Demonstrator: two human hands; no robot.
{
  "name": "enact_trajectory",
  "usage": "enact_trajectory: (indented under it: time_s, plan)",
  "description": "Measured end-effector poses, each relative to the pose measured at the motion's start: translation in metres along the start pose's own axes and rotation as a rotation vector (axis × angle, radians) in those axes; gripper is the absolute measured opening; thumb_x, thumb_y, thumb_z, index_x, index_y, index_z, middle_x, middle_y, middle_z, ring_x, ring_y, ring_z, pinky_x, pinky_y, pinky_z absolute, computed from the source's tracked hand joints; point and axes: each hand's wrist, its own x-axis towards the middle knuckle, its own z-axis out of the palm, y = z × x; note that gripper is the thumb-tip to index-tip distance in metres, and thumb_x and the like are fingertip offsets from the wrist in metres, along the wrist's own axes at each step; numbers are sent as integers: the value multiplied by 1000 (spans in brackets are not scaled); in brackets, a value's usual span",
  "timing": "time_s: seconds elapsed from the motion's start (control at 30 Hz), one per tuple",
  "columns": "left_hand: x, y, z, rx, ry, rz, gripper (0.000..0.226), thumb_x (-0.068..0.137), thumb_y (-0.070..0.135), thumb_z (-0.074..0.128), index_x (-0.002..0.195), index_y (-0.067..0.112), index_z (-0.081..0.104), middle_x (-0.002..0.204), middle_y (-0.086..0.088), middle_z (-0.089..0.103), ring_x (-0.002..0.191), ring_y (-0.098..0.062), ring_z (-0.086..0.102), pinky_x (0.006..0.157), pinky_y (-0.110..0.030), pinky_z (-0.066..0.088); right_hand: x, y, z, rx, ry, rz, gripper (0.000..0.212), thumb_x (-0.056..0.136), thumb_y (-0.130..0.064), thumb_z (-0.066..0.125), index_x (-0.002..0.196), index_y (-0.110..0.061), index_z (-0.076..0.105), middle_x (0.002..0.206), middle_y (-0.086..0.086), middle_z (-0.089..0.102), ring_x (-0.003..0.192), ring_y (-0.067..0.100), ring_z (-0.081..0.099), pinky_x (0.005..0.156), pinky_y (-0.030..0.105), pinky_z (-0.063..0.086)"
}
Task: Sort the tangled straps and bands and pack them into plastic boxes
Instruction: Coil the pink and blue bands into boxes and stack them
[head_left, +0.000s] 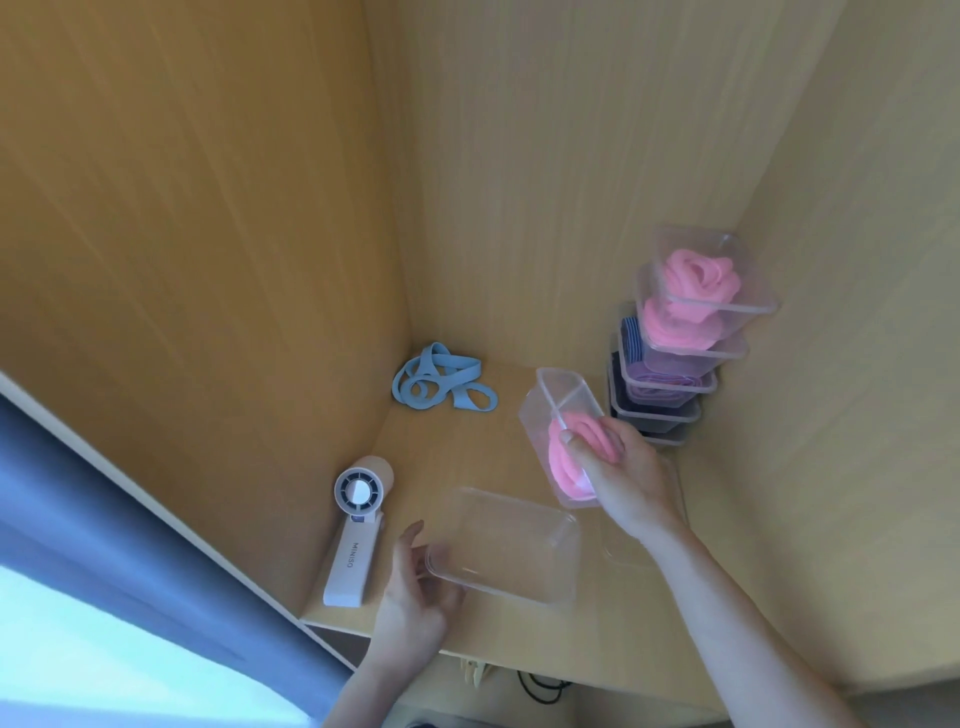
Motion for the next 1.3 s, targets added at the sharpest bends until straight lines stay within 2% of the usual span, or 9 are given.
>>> enact_trajectory:
  time_s: [0.1,0.2,0.3,0.43,0.63,0.77,0.93,1.17,1.3]
  plan:
    - [-5,-4,1,41,-2,60,93,83,9,77,152,40,23,118,13,65,110,0,62,89,-8,46,18,10,17,-242,72,67,59,63,-80,63,101,-36,63,104,-13,66,99,14,64,92,38,51]
    - [-6,-6,-3,102,-72,106,94,85,9,73,153,47,21,133,16,59,122,-3,58,94,-6,41,31,16,39,-433,144,128,50,61,-81,65,84,-36,61,105,-4,62,105,27,60,97,43,46]
    - [-7,-10,-5,126,-93,118,86,87,12,68,149,54,25,135,23,57,124,-2,57,97,-8,42,38,30,59,-638,102,182,79,68,-83,61,122,-25,57,129,10,53,124,35,50,102,46,38]
    - [-10,-19,-5,133,-56,125,84,89,7,66,146,55,27,126,25,61,119,-6,61,99,-12,44,36,37,65,-746,64,106,86,85,-77,41,144,-15,39,147,12,36,136,34,36,108,47,31]
    - [-11,-16,-4,171,-100,131,87,88,20,67,153,50,20,130,27,56,120,-2,57,93,-7,41,8,48,52,-866,-98,-348,50,97,-59,39,129,-26,60,148,-1,45,139,23,36,111,43,31]
    - [-10,-4,-9,298,-159,225,66,93,32,67,148,49,35,133,27,48,105,2,55,85,-11,43,16,45,51,-858,-215,-250,61,101,-61,29,151,-28,41,164,0,27,152,21,20,122,43,18]
    - [-5,12,-11,412,-133,189,20,96,47,58,116,42,60,117,23,54,85,-3,61,75,-25,52,44,37,48,-861,-248,-209,63,102,-58,29,156,-26,32,168,2,18,156,21,10,126,46,10]
    - [12,14,-16,576,-41,161,18,94,51,58,106,39,61,110,24,55,76,-1,61,73,-25,51,79,25,62,-864,-235,-130,63,101,-55,35,154,-21,34,167,7,20,155,24,12,125,53,8]
    - [25,16,-17,669,-61,125,31,93,57,56,120,42,54,123,23,52,80,-3,61,73,-24,50,86,6,79,-921,-129,-172,52,95,-39,53,140,-13,48,155,8,37,145,30,28,121,50,20]
